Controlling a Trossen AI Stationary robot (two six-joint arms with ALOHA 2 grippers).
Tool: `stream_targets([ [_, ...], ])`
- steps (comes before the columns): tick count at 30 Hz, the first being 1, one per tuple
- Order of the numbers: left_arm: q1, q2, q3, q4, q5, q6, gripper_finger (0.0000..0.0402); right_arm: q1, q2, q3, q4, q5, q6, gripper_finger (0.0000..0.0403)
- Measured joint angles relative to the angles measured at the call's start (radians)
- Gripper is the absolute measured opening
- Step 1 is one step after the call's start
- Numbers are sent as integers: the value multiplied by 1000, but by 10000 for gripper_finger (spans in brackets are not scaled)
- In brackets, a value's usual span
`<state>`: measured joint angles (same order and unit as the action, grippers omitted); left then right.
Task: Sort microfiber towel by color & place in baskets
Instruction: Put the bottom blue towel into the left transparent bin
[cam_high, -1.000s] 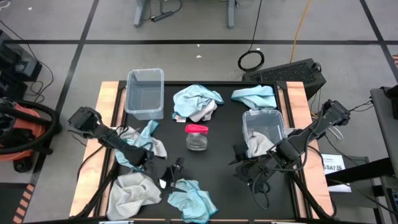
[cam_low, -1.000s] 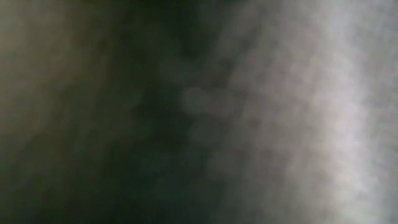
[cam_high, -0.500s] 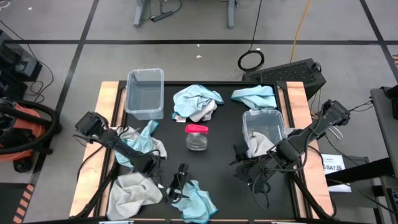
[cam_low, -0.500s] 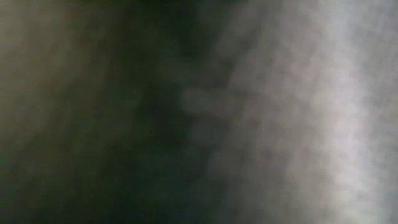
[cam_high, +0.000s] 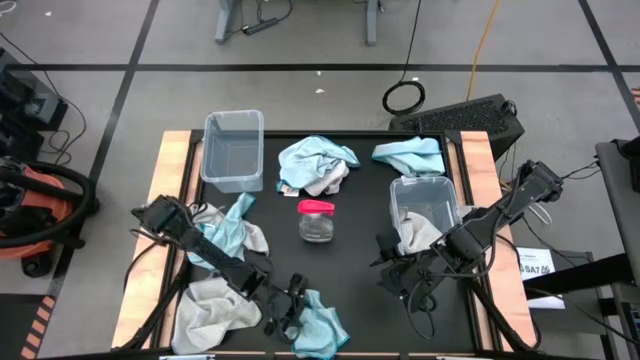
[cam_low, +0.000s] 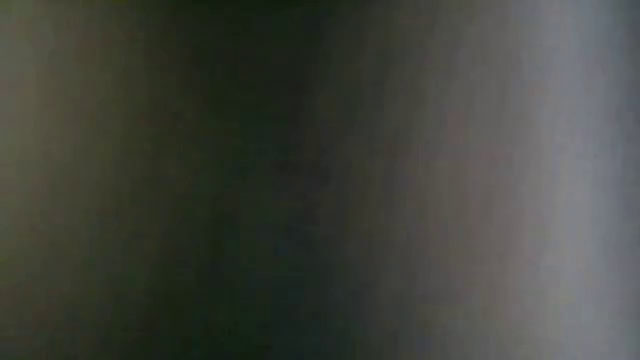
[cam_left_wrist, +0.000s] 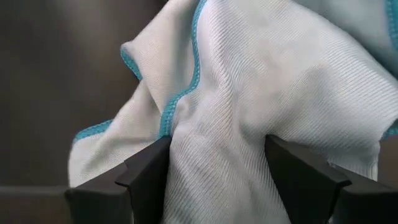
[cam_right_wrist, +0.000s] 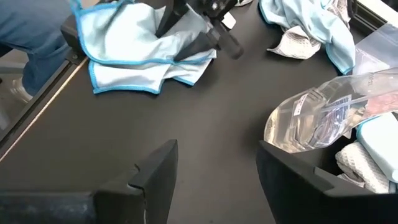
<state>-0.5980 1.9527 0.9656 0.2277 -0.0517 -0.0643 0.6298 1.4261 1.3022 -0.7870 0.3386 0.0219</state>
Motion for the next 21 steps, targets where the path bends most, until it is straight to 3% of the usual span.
stream_targets([
  [9, 9, 57, 76, -51, 8, 20, 241, 6, 0, 0, -1, 0, 19, 208],
  [13, 20, 57, 76, -58, 22, 27, 179, 15, 0, 0, -1, 0, 24, 208],
  [19, 26, 53, 75, -82, 46, 87, 31, 29, 0, 0, -1, 3, 30, 208],
  [21, 29, 45, 75, -89, 48, 108, 18, 34, 0, 0, -1, 3, 37, 208],
])
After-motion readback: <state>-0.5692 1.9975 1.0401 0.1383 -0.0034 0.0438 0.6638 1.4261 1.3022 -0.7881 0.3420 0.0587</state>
